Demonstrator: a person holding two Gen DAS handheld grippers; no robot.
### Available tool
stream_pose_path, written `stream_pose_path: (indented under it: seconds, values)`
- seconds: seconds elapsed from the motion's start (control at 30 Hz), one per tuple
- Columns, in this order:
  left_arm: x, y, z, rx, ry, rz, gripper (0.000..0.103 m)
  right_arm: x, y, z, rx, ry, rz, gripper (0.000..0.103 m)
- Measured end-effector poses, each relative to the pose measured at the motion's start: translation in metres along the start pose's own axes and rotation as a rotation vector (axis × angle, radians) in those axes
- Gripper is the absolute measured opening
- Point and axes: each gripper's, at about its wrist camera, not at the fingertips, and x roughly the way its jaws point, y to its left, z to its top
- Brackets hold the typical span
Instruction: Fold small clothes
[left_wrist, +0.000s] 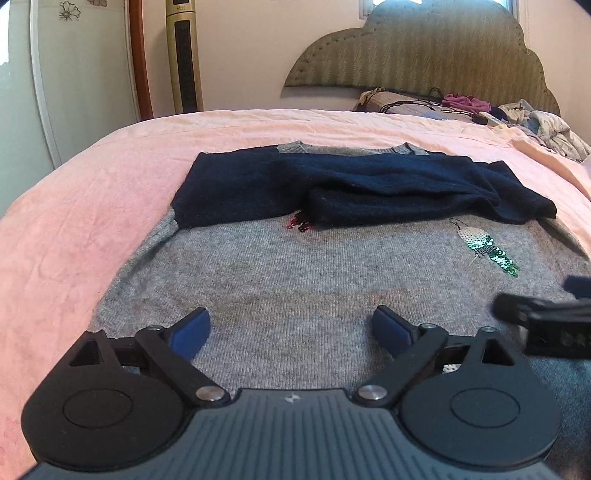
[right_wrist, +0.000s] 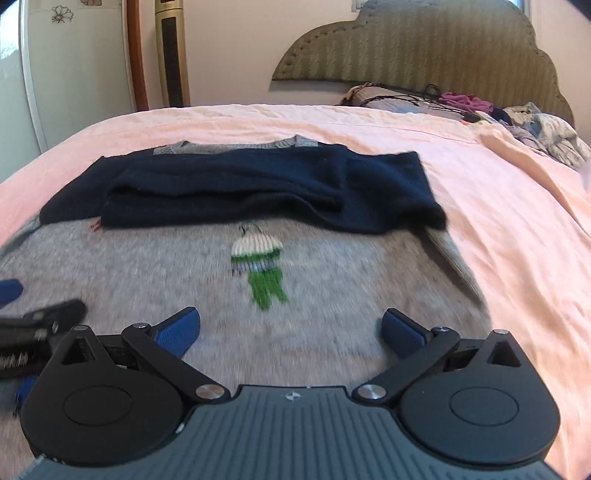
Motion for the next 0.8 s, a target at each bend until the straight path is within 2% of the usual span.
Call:
stream_pose_path:
  seconds: [0.13,0.57,0.67,0.8]
  values:
    - [-0.001,0.0,-0.001,0.004,0.013,0.01,0.103,-0.005,-0.002,-0.01,-0.019,0.0,-0.01,0.103]
    - [-0.027,0.007,-0.02,0.041,0.026,0.0,0.103,-0.013,-0.003,-0.018,-0.01,0.005,-0.02,0.103]
    - [-0.043,0.013,-0.032,0.045,0.037,-0.008,0.103,-0.028,-0.005,-0.029,-0.016,0.008,-0.008,0.103]
    - [-0.063,0.023,-0.051,0.056,0.012,-0.024,0.103,-0.05,-0.012,-0.047,-0.043,0.005,0.021,0.103]
